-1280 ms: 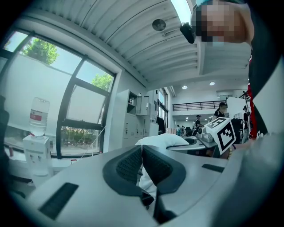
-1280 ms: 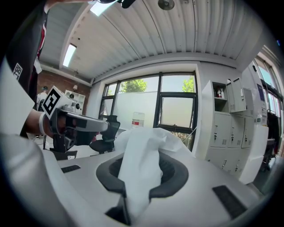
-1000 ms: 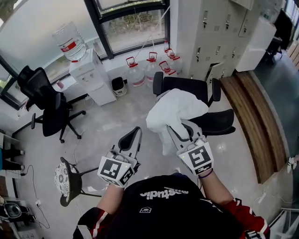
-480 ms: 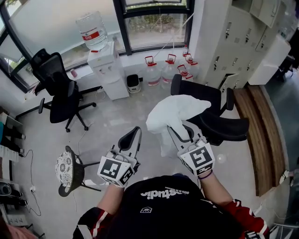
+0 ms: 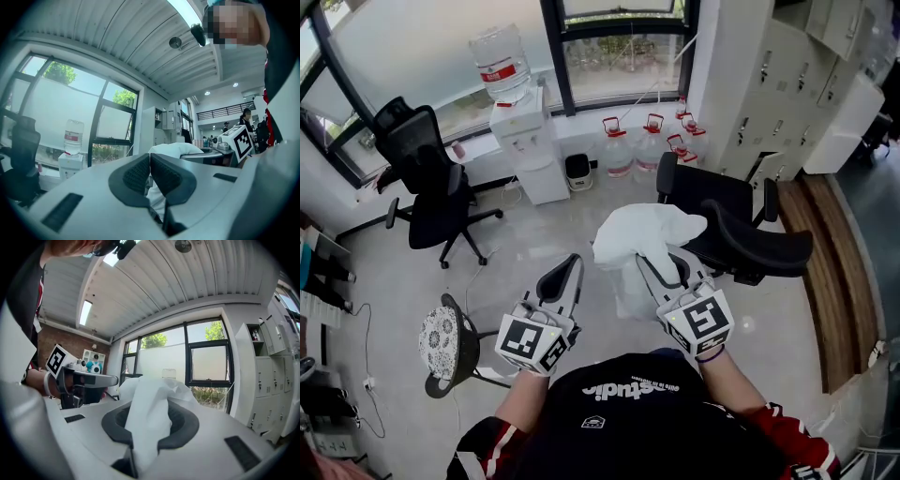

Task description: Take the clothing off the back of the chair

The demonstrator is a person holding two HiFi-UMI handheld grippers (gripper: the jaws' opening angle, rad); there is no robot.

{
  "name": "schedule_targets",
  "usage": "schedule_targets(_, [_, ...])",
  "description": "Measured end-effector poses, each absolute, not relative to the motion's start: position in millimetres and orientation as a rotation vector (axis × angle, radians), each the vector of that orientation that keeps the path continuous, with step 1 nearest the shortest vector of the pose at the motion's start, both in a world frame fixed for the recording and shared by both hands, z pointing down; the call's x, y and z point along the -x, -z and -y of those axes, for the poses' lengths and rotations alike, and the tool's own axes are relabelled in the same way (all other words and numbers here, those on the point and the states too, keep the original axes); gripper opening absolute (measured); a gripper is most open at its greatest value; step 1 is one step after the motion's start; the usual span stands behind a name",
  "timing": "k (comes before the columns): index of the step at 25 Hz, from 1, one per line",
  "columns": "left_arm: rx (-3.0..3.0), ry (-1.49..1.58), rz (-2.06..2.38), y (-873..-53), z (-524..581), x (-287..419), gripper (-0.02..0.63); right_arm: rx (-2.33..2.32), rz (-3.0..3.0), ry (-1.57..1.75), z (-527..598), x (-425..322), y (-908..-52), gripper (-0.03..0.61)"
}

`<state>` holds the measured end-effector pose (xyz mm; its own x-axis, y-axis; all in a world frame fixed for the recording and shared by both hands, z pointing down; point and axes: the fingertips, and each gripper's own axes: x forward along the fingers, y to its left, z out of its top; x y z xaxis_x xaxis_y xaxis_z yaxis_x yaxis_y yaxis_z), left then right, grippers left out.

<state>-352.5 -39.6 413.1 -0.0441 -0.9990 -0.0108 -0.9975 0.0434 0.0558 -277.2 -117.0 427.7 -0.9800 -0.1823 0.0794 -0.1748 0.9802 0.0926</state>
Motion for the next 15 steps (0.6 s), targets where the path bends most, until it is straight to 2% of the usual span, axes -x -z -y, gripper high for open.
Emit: schedule_targets(15, [-2.172, 0.125, 2.290, -399.5, 23.5, 359.2, 0.026, -0.360, 3.165, 0.023, 106.5, 263.6, -403.3, 0.101])
